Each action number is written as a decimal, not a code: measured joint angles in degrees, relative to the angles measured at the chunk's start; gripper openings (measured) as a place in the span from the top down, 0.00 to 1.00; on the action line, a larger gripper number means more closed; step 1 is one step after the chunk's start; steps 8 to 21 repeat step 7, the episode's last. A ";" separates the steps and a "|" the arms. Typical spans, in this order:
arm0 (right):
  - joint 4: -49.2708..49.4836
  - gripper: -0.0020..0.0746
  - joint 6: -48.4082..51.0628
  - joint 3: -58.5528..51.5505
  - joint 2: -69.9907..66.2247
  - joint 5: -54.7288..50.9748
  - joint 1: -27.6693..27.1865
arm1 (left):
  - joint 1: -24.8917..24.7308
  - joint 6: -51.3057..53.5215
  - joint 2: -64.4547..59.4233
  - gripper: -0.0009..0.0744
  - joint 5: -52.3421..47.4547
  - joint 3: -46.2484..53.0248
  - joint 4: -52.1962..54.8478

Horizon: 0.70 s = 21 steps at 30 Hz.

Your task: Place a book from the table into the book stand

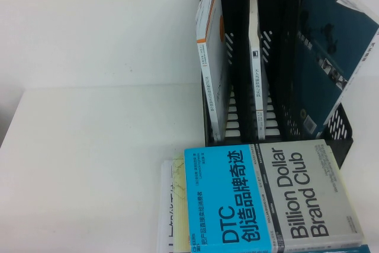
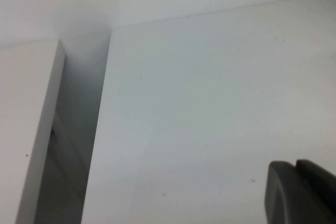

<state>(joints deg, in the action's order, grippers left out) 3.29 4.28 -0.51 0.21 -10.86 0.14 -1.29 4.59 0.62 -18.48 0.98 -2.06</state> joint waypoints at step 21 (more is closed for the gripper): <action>-2.41 0.97 -1.21 -1.02 0.45 -7.64 -3.01 | 0.00 0.00 0.00 0.99 -0.12 0.00 0.00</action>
